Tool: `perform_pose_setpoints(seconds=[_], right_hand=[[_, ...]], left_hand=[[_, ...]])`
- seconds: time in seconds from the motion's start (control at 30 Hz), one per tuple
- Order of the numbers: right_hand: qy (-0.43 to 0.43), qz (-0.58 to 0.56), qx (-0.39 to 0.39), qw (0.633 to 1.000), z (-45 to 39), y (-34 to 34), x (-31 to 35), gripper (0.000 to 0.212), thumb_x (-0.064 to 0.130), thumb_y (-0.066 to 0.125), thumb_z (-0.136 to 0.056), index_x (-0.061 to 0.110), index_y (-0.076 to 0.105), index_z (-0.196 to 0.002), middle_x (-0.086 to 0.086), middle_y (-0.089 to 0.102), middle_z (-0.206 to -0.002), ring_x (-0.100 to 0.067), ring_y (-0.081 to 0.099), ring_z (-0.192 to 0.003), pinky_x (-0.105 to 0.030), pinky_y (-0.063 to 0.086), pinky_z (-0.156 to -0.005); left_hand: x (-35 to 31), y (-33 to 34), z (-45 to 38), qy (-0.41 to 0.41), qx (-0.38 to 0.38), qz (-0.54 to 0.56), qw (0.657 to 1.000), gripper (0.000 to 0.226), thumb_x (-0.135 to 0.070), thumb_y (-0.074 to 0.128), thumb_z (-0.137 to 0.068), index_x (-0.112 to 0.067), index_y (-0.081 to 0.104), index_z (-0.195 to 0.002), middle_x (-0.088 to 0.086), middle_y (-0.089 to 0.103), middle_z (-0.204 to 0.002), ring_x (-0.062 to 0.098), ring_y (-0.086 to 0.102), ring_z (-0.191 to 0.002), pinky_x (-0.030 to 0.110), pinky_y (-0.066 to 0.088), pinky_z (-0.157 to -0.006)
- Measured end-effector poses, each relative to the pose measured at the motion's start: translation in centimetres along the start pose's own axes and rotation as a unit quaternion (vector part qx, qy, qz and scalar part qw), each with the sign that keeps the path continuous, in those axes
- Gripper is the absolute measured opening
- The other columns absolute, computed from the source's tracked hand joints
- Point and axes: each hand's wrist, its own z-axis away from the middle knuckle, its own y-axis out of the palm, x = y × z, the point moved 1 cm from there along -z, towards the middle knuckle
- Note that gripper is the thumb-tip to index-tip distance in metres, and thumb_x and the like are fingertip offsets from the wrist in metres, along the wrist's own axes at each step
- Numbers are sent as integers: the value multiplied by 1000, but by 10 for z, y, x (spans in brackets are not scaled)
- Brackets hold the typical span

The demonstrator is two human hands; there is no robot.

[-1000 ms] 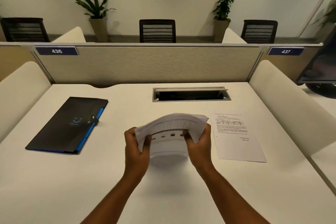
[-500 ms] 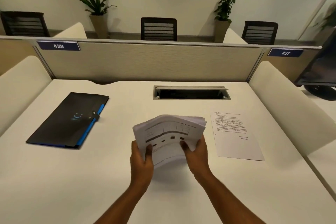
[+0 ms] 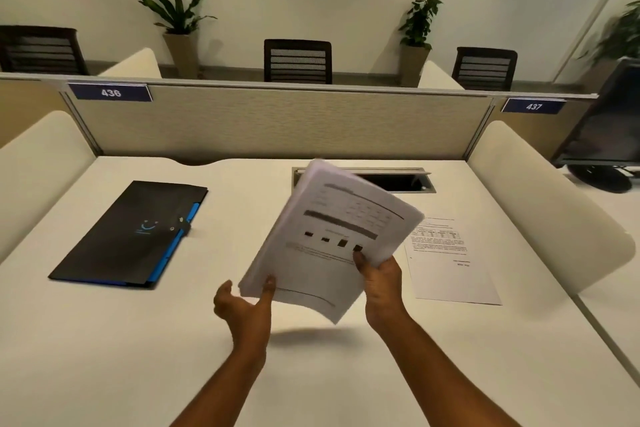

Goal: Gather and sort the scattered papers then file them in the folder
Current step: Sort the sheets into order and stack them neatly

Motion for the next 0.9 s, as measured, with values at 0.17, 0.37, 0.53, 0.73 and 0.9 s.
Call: perform_pose_setpoints(seconds=[0.17,0.37,0.53,0.73,0.9], right_hand=[[97,-186,95,973,19,12,-20,51,0,64,-93,22,56,-139,-13,68,-131,-33,64,-122,-55,51,-104],[136,-156,74,976,19,-8,-30,57,0,72,-81,17,59,-133,-16,70,-128,-32,69,-115,-46,59,-93],[99,-5,84,991,7,-41,-16,50,14,78,-80,12,64,-128,-17,73,-120,-35,71,-109,-44,61,-85],[-15,192,24,981,23,-5,-22,23,18,83,-81,23,74,-102,2,79,-95,-22,76,-89,-26,61,-65],[-104,144,-97,979,43,6,-31,29,27,81,-84,33,69,-110,17,76,-96,-2,72,-89,-16,58,-63]], left_hand=[[0,-5,-6,-9,212,176,961,42,-32,69,-85,-23,57,-124,2,69,-121,22,64,-112,38,51,-93],[-17,-36,-38,66,162,101,979,24,-17,58,-96,-27,56,-118,0,68,-112,22,67,-103,36,58,-78],[-18,-67,-60,123,152,20,981,23,-23,56,-97,-32,52,-118,-9,65,-107,17,65,-99,28,55,-71],[-10,-60,-48,183,150,-44,971,31,-18,50,-100,-31,47,-128,-8,60,-113,16,59,-105,17,49,-77],[-20,-55,-25,236,170,-10,957,45,-24,53,-97,-60,41,-121,-36,56,-110,-8,56,-109,5,50,-76]])
